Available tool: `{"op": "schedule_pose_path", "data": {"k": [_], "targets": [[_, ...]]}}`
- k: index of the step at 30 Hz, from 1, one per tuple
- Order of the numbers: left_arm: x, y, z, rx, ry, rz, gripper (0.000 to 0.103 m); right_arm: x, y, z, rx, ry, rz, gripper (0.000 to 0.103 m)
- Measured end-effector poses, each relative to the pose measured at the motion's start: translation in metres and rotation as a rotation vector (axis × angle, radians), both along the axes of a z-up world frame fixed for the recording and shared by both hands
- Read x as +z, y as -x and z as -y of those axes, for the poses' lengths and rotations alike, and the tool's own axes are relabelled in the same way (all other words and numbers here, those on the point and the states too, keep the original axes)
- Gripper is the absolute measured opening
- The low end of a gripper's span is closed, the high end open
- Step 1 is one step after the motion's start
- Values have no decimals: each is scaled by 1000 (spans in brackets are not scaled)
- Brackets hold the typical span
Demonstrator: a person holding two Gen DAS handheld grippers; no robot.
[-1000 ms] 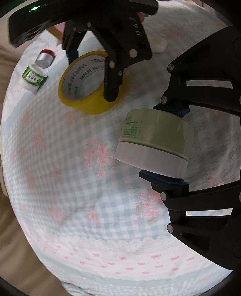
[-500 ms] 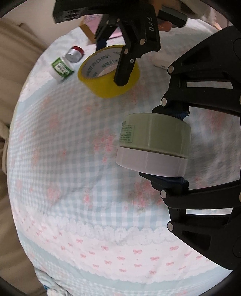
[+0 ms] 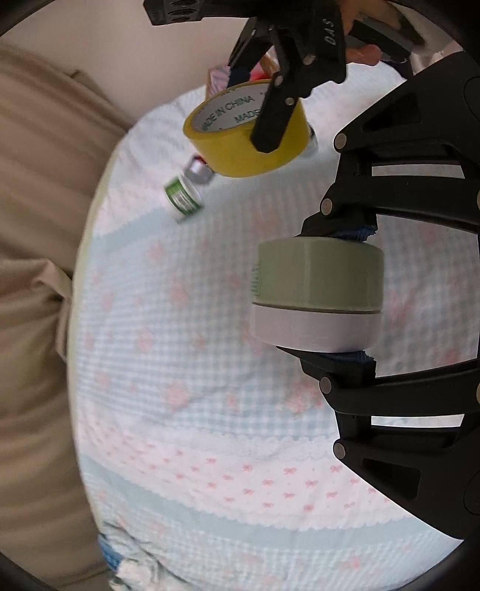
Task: Organize rigid objects
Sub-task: 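Carry the pale green jar and yellow tape over the cardboard box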
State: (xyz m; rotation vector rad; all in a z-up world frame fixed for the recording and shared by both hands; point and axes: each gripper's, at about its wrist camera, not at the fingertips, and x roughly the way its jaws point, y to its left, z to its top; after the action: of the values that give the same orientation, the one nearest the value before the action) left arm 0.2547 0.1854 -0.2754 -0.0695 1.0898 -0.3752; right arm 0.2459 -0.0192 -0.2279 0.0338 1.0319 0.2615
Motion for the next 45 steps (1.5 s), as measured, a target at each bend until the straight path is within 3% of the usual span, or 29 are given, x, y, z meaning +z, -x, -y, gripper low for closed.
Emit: {"op": "schedule_pose_path", "data": {"k": [8,16,21,28,34,39,45], "targets": [[68,11,40,-33,38,47,39,74,35,31,-72,-25,29,100],[120,34,112,-39,74,82,39,116,68,95,-142,-62,55,100],[132,50,177,-31,99,66,39,129,89,155,-156,-62,52,100],[120,62,283,-60,129,24,39,134,108,272,-247,-72,33,100],[89,57,363,-89,130,-31,39,119,105,353,-315,-63,-14,100],[55,46,415,-104,106,-86,39,92,91,404,-351,-74,-85,100],[13,29,467,-140,61,-139,39,37,64,456,-411,-137,-206,100]]}}
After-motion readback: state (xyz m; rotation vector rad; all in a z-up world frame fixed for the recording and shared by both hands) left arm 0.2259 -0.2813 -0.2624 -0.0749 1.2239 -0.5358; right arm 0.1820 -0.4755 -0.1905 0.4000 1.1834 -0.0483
